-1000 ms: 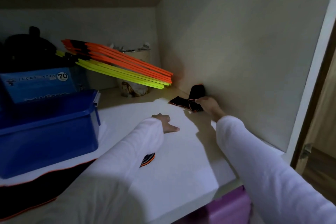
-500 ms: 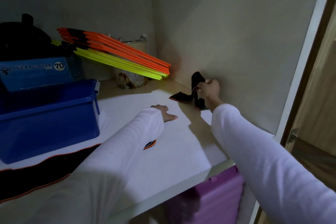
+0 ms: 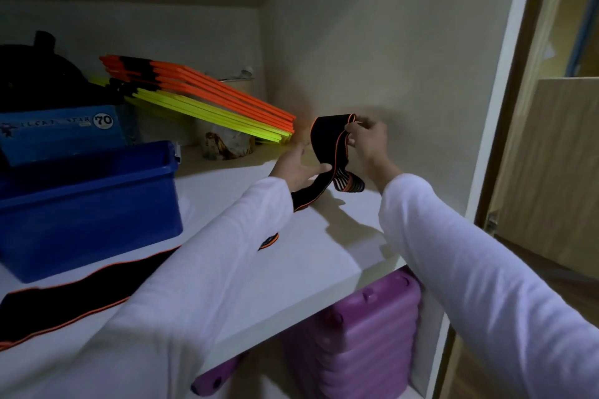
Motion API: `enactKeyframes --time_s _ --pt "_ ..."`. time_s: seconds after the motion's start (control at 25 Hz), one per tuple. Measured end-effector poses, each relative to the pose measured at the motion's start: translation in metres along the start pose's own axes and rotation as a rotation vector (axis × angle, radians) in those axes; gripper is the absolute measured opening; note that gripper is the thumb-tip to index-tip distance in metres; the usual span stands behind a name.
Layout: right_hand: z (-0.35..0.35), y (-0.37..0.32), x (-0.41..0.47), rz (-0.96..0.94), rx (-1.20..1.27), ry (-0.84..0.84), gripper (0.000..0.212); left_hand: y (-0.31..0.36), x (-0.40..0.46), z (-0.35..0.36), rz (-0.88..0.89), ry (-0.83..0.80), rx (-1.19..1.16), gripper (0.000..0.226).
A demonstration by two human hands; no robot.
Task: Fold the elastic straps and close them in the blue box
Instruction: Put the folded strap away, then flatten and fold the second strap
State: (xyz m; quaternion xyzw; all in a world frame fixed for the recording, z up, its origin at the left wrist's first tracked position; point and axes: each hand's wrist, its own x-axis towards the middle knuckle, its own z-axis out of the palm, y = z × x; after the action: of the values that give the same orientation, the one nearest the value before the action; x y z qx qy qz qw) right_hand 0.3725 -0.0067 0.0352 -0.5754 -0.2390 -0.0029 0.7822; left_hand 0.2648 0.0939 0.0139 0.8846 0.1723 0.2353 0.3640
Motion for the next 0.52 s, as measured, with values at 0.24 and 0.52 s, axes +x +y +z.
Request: enactKeyframes --time_s 0.24,0.52 --pt "-0.008 -0.036 -0.030 0.089 0.154 0.022 0.029 0.019 -0.030 0.017 0.041 -0.026 -0.042 0.077" --pt "-0.026 -0.062 -0.068 0.057 0.301 -0.034 0.028 -0.002 -0.079 0.018 -0.033 0.063 0.262 0.037"
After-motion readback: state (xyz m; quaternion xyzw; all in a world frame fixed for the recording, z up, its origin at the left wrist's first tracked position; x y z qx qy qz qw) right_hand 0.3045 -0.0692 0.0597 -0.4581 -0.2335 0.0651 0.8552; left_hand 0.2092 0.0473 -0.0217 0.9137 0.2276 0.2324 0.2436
